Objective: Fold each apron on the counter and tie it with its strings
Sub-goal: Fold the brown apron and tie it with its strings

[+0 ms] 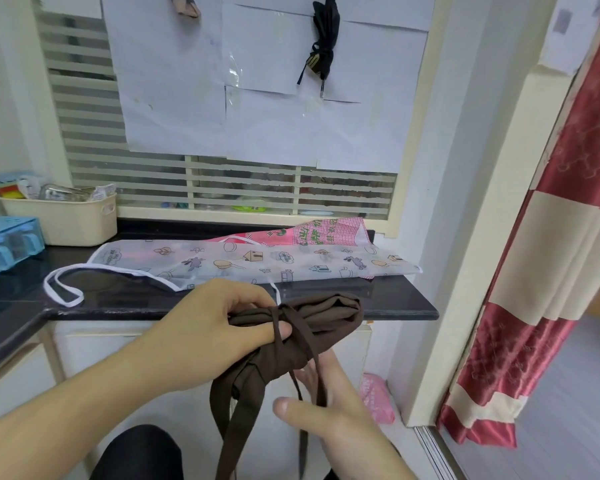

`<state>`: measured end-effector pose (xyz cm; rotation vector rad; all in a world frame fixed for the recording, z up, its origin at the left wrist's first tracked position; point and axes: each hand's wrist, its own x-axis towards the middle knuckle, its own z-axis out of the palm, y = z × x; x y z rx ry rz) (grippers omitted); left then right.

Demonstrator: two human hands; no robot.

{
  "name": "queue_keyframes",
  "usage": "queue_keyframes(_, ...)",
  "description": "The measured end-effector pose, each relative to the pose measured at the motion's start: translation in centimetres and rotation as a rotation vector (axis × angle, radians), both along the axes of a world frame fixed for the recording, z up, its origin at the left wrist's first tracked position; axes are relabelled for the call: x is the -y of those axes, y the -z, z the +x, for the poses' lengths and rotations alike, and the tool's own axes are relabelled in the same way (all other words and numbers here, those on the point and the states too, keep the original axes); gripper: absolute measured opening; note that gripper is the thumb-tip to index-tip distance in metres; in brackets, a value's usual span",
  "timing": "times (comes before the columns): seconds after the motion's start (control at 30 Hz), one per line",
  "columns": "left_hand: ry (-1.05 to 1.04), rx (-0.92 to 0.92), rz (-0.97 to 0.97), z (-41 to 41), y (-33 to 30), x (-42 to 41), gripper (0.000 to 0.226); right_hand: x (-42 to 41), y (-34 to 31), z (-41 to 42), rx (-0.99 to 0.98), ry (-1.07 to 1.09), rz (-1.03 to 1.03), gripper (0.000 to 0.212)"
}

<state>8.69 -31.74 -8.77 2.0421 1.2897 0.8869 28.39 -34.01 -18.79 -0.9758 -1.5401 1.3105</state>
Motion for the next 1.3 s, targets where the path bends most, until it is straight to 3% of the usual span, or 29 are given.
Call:
queue_keyframes(0.07,-0.018,-0.002,-0.005,0.1,0.0,0.0,0.009,0.0,0.0,-0.8,-0.165,-0.084,-0.051,0.072)
queue_keyframes(0.13,-0.057,-0.006,0.013,-0.1,0.2,-0.2,0.009,0.1,-0.8,-1.4,-0.338,-0.145,-0.103,0.047)
queue_keyframes(0.23,-0.128,-0.062,0.076,-0.6,0.5,-0.3,0.011,0.5,-1.9,-1.3,-0.387,-0.093,-0.247,0.020)
queue_keyframes(0.4,-0.172,-0.062,0.066,-0.5,1.2,-0.2,0.014,0.3,-2.5,-0.1,-0.320,0.035,-0.196,0.031)
queue_keyframes(0.53,-0.208,-0.029,0.059,-0.3,1.4,-0.3,0.019,0.4,-2.7,0.4,-0.261,0.142,-0.057,0.055)
queue_keyframes(0.7,-0.193,-0.015,0.036,0.0,1.2,-0.1,0.016,0.3,-3.4,0.2,-0.249,0.167,0.066,0.045)
queue_keyframes(0.77,-0.152,0.090,-0.025,0.1,1.0,-0.1,0.013,0.1,-3.2,0.2,-0.301,0.212,0.038,0.045)
queue_keyframes(0.87,-0.030,0.415,-0.236,0.0,1.0,0.0,0.016,0.0,-3.2,0.1,-0.450,0.216,0.012,0.038)
queue_keyframes(0.97,0.035,0.578,-0.441,0.9,2.1,-0.5,0.045,-0.2,-3.9,-0.1,-0.612,0.216,0.025,0.036)
queue_keyframes(1.0,0.025,0.611,-0.495,1.2,2.7,-0.7,0.045,-0.2,-4.2,-0.2,-0.674,0.201,0.023,0.035)
queue_keyframes(1.07,0.073,0.602,-0.605,1.8,3.6,-0.5,0.037,0.0,-4.8,-0.4,-0.748,0.177,0.034,0.038)
queue_keyframes(1.13,0.160,0.447,-0.649,1.8,3.9,0.5,0.041,0.2,-5.2,-0.4,-0.717,0.224,0.063,0.047)
queue_keyframes(1.2,0.085,0.304,-0.541,1.6,3.7,1.2,0.030,0.3,-5.5,-0.2,-0.629,0.308,0.098,0.051)
queue_keyframes(1.3,-0.118,0.339,-0.364,1.9,3.0,1.3,0.033,0.4,-5.7,-0.1,-0.470,0.410,0.123,0.053)
